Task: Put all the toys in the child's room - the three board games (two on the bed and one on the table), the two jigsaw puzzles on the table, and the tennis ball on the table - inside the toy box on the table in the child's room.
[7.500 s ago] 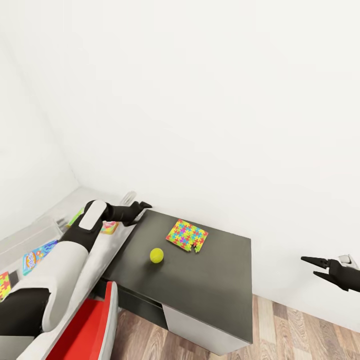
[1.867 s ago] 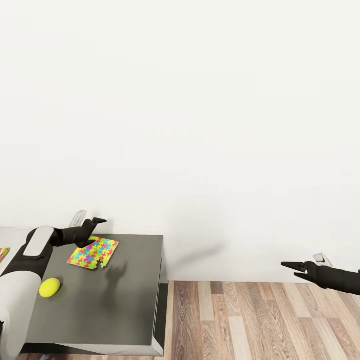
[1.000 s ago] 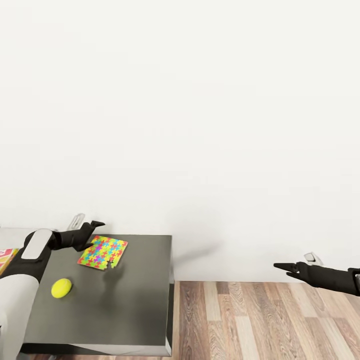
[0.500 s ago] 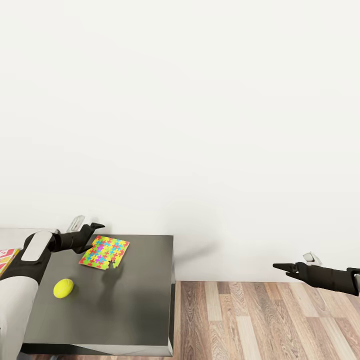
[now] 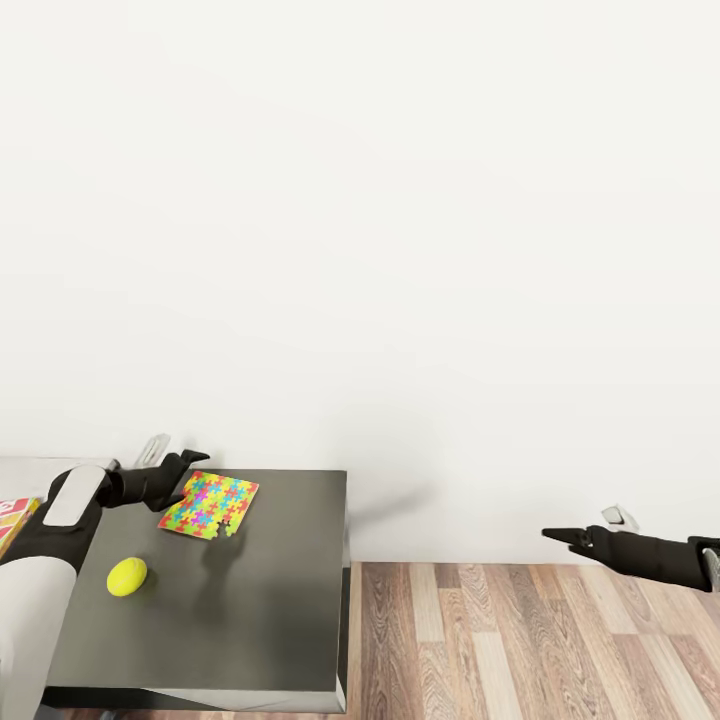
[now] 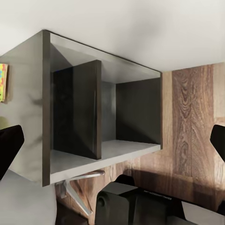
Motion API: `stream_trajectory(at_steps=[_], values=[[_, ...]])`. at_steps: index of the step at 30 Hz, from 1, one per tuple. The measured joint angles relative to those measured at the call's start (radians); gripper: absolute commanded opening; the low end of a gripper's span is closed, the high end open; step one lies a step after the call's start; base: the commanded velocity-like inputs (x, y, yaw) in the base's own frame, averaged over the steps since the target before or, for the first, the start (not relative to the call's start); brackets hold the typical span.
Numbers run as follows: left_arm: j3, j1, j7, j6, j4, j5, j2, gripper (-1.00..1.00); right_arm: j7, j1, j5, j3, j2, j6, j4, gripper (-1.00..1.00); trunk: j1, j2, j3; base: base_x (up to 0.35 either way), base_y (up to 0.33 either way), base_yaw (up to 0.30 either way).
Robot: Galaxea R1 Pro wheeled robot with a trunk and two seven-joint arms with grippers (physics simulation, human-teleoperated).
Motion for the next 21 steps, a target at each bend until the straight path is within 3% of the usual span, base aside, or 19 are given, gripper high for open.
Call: stream_trajectory(at_steps=[21], values=[[0.001,0.012,0.000,-0.001,0.000,0.000,0.000,1.00,0.001,0.000,0.013,0.000,0.010,-0.005,0.000,1.00,0.000,0.000,0.000,0.009,0.008,0.000]])
